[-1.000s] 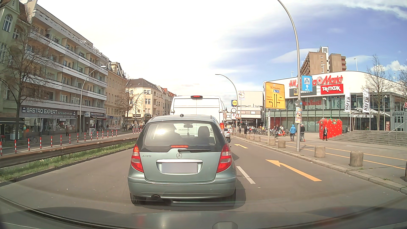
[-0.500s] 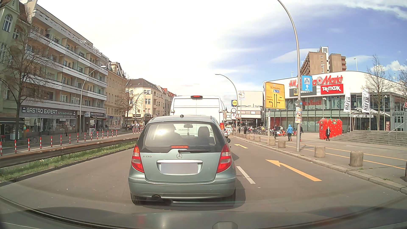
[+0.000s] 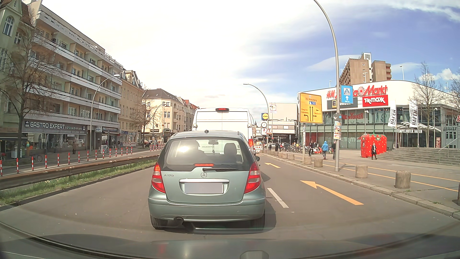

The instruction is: Follow the waypoints while adhering to traffic rules and regulations

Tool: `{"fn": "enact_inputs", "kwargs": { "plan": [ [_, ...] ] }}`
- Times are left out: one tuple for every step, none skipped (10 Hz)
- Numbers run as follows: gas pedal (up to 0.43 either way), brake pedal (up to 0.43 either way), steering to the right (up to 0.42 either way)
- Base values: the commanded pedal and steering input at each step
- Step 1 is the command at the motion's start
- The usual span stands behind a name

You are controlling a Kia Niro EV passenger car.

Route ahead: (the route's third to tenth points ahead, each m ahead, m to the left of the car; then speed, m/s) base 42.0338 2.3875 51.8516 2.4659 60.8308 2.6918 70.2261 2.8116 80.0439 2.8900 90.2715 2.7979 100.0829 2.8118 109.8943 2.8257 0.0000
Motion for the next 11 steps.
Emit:
{"fn": "enact_inputs", "kwargs": {
  "plan": [
    [0.000,0.415,0.005],
    [0.000,0.409,0.004],
    [0.000,0.415,0.004],
    [0.000,0.409,0.004],
    [0.000,0.415,0.004],
    [0.000,0.409,0.004],
    [0.000,0.402,0.003],
    [0.000,0.384,0.002],
    [0.000,0.372,0.001],
    [0.000,0.323,-0.001],
    [0.000,0.250,-0.004]
  ]
}}
